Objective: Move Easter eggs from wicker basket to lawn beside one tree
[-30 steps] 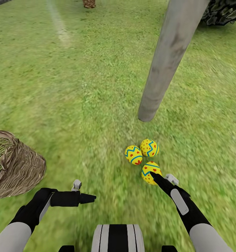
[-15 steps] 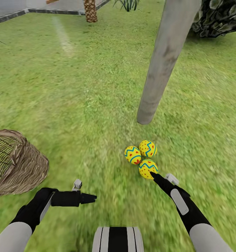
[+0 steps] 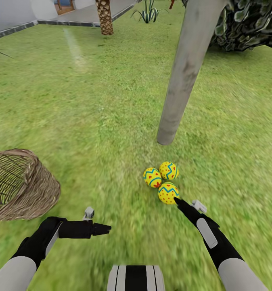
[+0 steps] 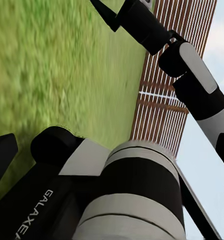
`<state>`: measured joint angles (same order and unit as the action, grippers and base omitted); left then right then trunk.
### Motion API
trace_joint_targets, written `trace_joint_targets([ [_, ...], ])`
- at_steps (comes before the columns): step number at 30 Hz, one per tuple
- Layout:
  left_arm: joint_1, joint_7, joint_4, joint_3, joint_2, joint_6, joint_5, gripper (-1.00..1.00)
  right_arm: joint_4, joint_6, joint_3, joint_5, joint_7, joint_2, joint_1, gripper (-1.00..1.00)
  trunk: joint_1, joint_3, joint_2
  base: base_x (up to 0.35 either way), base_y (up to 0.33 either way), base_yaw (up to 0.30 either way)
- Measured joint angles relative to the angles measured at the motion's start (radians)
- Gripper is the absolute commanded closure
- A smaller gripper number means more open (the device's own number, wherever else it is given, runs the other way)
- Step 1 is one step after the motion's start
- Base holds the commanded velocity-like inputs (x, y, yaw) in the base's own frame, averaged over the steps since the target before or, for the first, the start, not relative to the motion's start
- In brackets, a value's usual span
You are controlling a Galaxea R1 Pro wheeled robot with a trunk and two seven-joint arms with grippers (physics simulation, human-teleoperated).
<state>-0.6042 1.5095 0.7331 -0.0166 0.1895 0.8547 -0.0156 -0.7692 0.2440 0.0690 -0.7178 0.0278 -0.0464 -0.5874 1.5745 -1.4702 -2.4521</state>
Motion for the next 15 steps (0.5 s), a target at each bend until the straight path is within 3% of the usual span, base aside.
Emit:
trace_joint_targets([
  [5,0.0,0.0,0.0,0.0,0.0,0.0,0.0,-1.0,0.0,-0.001,-0.001,0.004,0.0,0.0,0.0,-1.0,-0.019,0.023,0.035,-0.228,0.023,0.0],
  [15,0.0,-0.001,0.0,0.0,-0.001,0.0,0.0,-1.0,0.0,-0.003,-0.001,0.006,-0.001,0.001,0.0,-1.0,-0.058,0.071,0.105,-0.008,0.0,0.0],
])
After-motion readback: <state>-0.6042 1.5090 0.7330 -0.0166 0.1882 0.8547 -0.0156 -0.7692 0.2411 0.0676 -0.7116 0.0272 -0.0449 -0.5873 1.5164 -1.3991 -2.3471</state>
